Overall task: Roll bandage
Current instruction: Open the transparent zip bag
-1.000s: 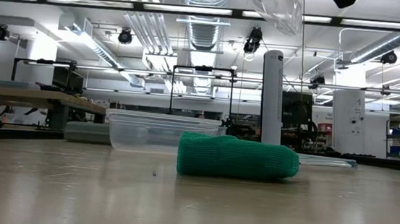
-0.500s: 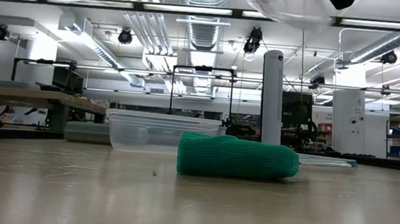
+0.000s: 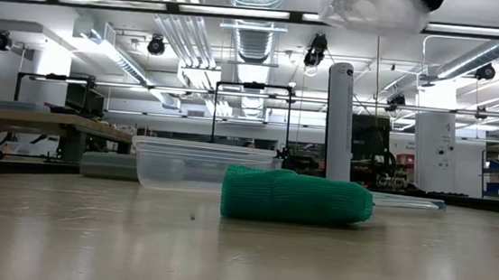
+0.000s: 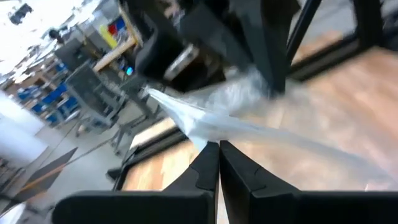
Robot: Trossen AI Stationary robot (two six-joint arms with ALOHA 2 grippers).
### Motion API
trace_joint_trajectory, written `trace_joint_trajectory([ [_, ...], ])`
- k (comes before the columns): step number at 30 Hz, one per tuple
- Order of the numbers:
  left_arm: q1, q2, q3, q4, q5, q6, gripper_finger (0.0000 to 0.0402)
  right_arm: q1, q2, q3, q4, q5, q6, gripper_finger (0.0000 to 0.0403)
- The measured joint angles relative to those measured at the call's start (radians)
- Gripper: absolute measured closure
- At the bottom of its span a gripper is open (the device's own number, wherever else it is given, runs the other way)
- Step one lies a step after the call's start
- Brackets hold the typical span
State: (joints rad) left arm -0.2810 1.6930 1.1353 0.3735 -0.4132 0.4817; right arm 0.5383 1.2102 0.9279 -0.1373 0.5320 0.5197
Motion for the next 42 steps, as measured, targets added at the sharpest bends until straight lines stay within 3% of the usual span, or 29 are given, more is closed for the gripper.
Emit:
trace_joint_trajectory([
  [3, -0.001, -0.03, -0.018, -0.042, -0.043, 0.0, 0.0401, 0.006, -0.009, 0.0, -0.014, 0.003, 0.004, 0.0403],
  [11, -0.009, -0.117, -0.069, -0.008, -0.033, -0.005, 0.0401, 0.007, -0.01, 0.0, -0.009, 0.006, -0.028, 0.0393],
  [17, -0.012, -0.119, -0.072, -0.047, -0.026, -0.018, 0.0401, 0.008, -0.01, 0.019, -0.001, 0.011, -0.055, 0.0327],
  [22, -0.012, -0.119, -0.072, -0.075, -0.025, -0.037, 0.0401, 0.017, -0.009, 0.043, -0.043, 0.076, -0.104, 0.026],
  [26, -0.012, -0.119, -0.072, -0.077, -0.025, -0.053, 0.0401, 0.018, 0.013, 0.049, -0.046, 0.122, -0.176, 0.0232],
  [30, -0.012, -0.119, -0.07, -0.07, -0.026, -0.069, 0.0401, 0.009, 0.06, 0.048, -0.043, 0.135, -0.221, 0.0223],
  [35, -0.012, -0.119, -0.069, -0.069, -0.02, -0.071, 0.0401, -0.007, 0.094, 0.048, -0.033, 0.231, -0.227, 0.0222],
  [42, -0.012, -0.119, -0.068, -0.068, 0.011, -0.072, 0.0401, -0.036, 0.148, 0.048, 0.064, 0.238, -0.33, 0.0223],
])
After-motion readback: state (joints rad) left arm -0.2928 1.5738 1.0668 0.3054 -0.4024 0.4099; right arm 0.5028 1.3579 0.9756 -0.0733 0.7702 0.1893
